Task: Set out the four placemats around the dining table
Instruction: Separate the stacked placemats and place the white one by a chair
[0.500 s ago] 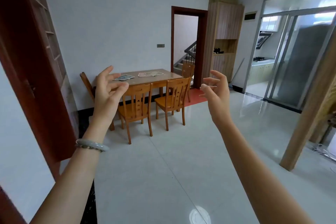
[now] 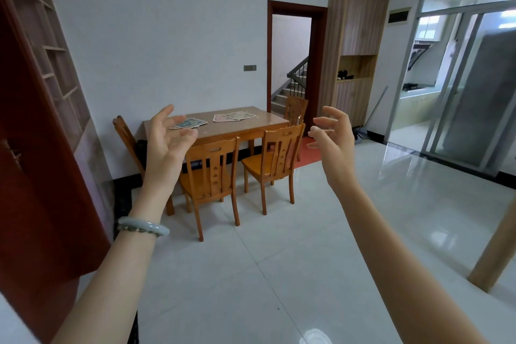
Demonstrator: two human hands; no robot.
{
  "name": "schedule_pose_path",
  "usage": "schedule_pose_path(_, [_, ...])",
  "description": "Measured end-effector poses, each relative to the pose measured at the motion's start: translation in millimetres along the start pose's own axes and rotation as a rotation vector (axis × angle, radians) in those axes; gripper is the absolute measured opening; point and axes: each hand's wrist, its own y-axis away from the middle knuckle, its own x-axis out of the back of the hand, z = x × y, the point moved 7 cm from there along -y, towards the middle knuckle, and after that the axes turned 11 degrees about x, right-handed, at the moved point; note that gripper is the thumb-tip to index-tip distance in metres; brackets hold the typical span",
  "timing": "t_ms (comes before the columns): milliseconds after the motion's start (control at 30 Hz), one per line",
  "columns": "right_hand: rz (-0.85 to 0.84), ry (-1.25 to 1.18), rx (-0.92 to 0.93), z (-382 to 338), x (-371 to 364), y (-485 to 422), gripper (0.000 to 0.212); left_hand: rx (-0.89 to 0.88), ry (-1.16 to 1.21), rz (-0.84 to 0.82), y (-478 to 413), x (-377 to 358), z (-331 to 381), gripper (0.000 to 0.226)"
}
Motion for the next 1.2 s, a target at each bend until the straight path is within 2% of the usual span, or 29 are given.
schedule_pose_path(667, [-0.092, -0.155, 0.018, 252, -218, -236, 0.042, 0.034, -0.031, 0.124, -308, -56, -183, 0.06])
schedule_pose_path(933, [-0.189, -0.255, -0.009, 317, -335, -276, 0.04, 0.072, -0.089, 0.224, -385, -13, -264, 0.065])
schedule_pose_path(1200, [-0.207, -0.308, -0.012, 375, -470, -313, 0.041, 0.062, -0.087, 0.262, -488, 42, -338, 0.069])
